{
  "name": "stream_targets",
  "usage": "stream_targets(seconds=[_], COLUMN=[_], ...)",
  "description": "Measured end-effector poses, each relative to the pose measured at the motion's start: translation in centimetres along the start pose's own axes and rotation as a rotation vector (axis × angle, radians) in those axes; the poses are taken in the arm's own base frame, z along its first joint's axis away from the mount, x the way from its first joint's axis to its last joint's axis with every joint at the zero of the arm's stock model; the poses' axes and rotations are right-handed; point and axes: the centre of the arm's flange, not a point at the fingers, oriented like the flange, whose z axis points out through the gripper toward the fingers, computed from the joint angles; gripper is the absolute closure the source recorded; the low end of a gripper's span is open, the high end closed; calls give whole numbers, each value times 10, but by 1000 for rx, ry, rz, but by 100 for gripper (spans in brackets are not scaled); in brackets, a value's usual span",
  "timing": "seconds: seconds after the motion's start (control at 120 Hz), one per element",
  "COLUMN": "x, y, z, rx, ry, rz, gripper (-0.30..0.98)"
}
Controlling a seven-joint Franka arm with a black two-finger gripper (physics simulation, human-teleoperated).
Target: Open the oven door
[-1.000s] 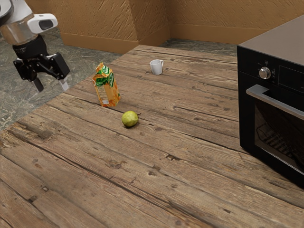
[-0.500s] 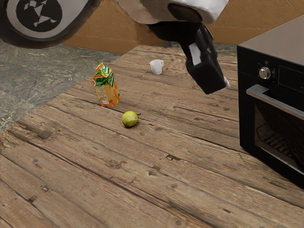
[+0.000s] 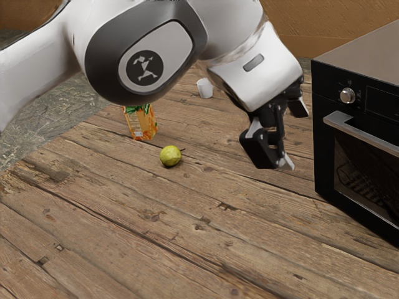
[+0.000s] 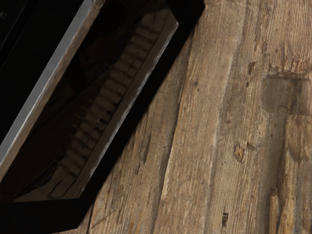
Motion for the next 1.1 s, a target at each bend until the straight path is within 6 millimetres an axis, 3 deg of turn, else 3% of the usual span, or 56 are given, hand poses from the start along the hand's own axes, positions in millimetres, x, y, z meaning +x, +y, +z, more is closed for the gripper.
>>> stream_targets(seconds=[0.058, 0.183, 0.242, 0.45, 0.625, 1.1], x=[3, -20, -21, -3, 15, 14], y=[-7, -43, -51, -61, -56, -76], z=[14, 35, 46, 83, 91, 138], rx=[-28, -44, -51, -73, -68, -13], ry=[33, 77, 92, 126, 140, 187], rz=[66, 143, 194, 382, 513, 642], gripper=[2, 2, 2, 2, 2, 2])
